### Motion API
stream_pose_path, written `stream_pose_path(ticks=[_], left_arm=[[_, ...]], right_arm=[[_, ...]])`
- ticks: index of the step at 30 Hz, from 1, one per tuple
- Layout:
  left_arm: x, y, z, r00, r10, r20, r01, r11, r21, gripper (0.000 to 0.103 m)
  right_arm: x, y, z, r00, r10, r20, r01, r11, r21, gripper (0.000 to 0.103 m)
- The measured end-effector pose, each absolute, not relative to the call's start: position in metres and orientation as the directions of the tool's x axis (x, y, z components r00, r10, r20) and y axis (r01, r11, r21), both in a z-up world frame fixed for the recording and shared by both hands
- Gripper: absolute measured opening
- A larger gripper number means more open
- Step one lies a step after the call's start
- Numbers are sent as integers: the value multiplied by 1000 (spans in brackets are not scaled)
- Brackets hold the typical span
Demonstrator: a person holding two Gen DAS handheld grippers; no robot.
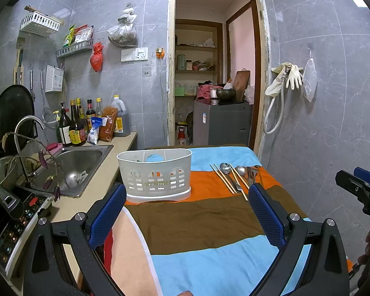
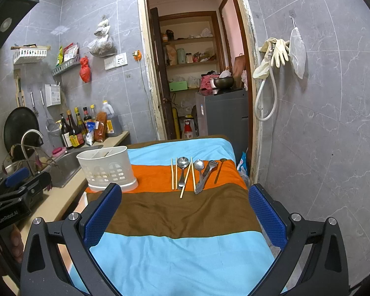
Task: Organize utensils
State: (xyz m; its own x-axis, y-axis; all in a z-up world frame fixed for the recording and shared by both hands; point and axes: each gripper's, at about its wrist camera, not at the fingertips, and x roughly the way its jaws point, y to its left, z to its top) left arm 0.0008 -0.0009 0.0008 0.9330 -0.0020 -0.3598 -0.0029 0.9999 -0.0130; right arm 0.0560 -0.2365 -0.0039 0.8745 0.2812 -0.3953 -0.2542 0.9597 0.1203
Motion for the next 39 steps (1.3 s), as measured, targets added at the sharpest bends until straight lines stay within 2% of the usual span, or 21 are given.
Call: stream_pose_path(ticks=[39], left_arm=[[2,5,-9,932,-2,-362,-3,1000,-15,97]], right_arm=[[61,-232,-6,873,281,-398,-255,960,119,103]])
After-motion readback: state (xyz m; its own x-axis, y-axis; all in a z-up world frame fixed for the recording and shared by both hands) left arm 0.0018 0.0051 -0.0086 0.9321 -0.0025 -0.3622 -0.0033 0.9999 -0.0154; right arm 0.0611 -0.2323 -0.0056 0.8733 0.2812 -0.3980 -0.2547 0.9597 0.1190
